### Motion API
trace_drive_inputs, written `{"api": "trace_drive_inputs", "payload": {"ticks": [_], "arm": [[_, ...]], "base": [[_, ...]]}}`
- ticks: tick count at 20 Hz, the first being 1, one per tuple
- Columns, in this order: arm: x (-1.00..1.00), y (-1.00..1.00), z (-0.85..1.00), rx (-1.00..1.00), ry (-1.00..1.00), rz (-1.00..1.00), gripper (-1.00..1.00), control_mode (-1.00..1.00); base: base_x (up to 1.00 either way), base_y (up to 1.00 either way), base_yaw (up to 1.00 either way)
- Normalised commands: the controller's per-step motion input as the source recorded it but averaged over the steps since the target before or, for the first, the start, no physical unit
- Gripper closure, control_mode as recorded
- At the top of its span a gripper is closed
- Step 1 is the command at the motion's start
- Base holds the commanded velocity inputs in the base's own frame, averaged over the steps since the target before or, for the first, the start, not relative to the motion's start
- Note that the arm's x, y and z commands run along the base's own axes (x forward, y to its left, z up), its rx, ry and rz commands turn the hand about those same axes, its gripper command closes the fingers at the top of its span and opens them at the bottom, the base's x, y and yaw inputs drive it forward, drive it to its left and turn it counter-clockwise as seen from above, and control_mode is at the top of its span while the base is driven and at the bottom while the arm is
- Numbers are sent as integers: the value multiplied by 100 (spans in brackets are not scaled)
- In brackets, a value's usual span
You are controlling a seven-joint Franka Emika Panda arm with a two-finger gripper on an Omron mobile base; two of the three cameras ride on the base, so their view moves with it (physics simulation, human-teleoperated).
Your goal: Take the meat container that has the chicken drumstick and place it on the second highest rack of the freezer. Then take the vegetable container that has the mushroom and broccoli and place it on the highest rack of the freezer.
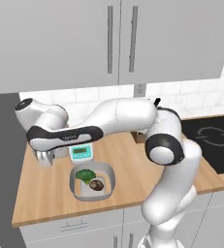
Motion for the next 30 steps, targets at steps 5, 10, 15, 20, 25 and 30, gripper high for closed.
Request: {"api": "trace_drive_inputs", "payload": {"ticks": [5, 10, 15, 20, 25, 30], "arm": [[-51, -100, 21, 2, 0, 0, 100, -100], [-48, -100, 19, 2, 0, 2, 100, -100], [-18, -100, 58, 7, 0, 3, 100, -100], [-14, -100, 75, 12, 5, 2, 100, -100], [-64, -100, 13, 14, 1, 7, 100, -100], [-52, -100, 2, 11, 0, 8, 100, -100]], "base": [[0, 0, 0], [0, 0, 0], [0, 0, 0], [0, 0, 0], [0, 0, 0], [0, 0, 0]]}}
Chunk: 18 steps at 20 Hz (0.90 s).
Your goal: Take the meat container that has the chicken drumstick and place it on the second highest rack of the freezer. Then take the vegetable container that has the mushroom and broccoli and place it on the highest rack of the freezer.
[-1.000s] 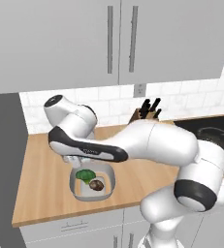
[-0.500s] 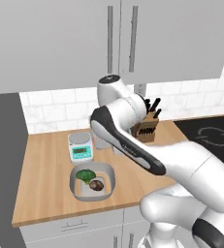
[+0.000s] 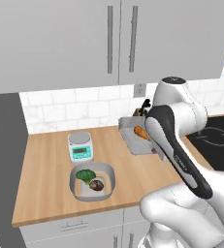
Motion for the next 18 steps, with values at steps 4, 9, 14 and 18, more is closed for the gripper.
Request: {"api": "trace_drive_inputs", "payload": {"ticks": [4, 9, 14, 18], "arm": [[-15, -97, 3, 0, 0, 1, 100, -100], [0, -59, 23, -7, 0, 0, 100, -100], [0, -9, 5, -20, 0, -2, 100, -100], [0, 0, 5, -9, 0, -13, 100, -100]], "base": [[0, 0, 0], [0, 0, 0], [0, 0, 0], [0, 0, 0]]}}
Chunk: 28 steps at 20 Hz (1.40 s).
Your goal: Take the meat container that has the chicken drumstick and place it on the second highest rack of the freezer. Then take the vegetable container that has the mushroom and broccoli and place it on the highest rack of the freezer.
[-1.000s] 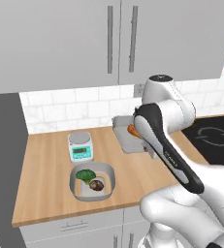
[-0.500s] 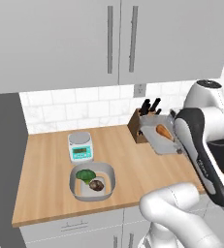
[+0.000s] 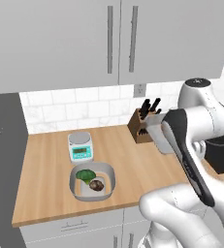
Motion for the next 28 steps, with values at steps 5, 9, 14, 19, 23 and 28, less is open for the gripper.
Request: {"api": "trace_drive_inputs", "payload": {"ticks": [5, 9, 14, 19, 23, 28], "arm": [[-3, -5, 2, 18, 0, -21, 100, -100], [0, 0, 0, 12, -1, -4, 100, -100], [0, 1, 0, 2, -3, 0, 100, -100], [0, 21, 0, -8, -2, 0, 100, -100], [0, 5, 0, -2, 0, 0, 100, -100], [0, 0, 0, 0, 0, 1, 100, -100]], "base": [[0, 0, 0], [0, 0, 0], [0, 0, 0], [0, 0, 0], [0, 0, 0], [0, 0, 0]]}}
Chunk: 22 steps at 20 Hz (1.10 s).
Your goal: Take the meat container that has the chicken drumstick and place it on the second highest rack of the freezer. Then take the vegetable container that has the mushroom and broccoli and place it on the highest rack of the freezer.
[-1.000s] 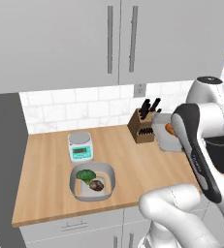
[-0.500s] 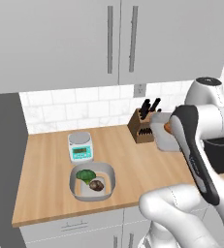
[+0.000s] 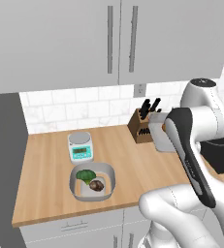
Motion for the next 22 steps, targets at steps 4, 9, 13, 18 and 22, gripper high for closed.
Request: {"api": "trace_drive_inputs", "payload": {"ticks": [4, 9, 13, 18, 22], "arm": [[-1, 0, 0, 0, 0, 1, 100, 100], [0, 0, 0, 0, 0, 0, 100, 100], [0, 0, 0, 0, 0, 0, 100, 100], [0, 0, 0, 0, 0, 0, 100, 100], [0, 0, 0, 0, 0, 0, 100, 100]], "base": [[-20, 0, 1], [-89, -21, 9], [-67, -31, 49], [-30, -7, 94], [-27, -7, 98]]}}
